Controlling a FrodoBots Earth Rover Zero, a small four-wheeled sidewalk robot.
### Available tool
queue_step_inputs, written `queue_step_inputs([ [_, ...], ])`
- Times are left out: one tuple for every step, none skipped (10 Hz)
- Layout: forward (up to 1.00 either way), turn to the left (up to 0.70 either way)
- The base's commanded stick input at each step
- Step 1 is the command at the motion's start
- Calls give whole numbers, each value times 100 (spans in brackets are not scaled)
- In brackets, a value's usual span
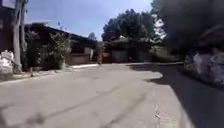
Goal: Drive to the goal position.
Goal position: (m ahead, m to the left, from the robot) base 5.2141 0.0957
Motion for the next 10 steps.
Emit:
queue_step_inputs([
  [88,-35],
  [88,-35],
  [88,-35],
  [89,-36],
  [89,-36],
  [89,-35],
  [92,-23],
  [94,-10],
  [97,0],
  [100,0],
])
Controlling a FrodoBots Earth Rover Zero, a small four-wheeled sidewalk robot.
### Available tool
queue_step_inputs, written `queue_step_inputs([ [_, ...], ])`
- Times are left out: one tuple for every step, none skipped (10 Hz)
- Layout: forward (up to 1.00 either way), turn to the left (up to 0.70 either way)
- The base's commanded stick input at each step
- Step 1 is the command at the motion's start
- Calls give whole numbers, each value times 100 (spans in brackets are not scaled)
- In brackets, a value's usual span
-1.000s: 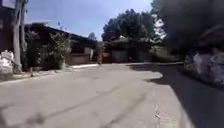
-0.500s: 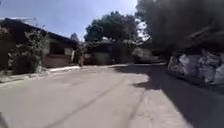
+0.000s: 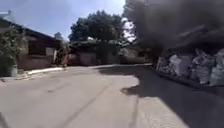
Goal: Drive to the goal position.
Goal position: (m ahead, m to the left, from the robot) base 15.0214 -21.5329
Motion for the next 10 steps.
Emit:
queue_step_inputs([
  [100,0],
  [100,0],
  [100,0],
  [100,0],
  [100,0],
  [100,0],
  [100,0],
  [100,0],
  [100,0],
  [100,0],
])
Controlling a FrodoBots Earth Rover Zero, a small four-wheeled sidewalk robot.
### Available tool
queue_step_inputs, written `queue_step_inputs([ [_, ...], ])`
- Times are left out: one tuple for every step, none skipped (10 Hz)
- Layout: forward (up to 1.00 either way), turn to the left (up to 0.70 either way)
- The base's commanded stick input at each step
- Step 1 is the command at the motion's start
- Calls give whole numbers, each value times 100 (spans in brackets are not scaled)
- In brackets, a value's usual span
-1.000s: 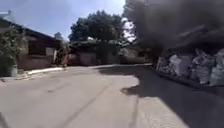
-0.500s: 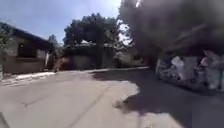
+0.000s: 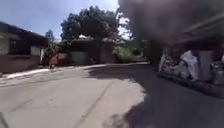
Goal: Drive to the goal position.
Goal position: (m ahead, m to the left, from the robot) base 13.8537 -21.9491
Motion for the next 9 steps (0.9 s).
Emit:
queue_step_inputs([
  [100,0],
  [100,0],
  [100,-3],
  [100,-27],
  [100,-31],
  [100,-15],
  [100,-19],
  [100,-29],
  [100,-34],
])
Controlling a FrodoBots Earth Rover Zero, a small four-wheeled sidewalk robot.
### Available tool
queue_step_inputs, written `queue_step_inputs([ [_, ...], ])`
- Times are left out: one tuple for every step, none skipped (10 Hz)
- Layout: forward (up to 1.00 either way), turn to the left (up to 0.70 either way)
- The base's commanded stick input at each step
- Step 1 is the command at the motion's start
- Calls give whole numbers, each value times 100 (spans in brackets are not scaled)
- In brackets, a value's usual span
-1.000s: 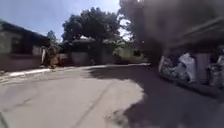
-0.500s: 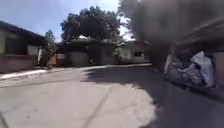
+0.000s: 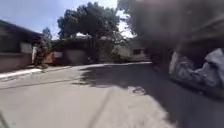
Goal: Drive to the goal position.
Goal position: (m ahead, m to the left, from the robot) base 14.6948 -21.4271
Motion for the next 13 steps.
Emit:
queue_step_inputs([
  [100,-34],
  [100,-8],
  [100,-1],
  [100,0],
  [100,0],
  [100,-5],
  [100,-12],
  [100,-15],
  [100,-1],
  [100,0],
  [100,0],
  [100,0],
  [100,14],
])
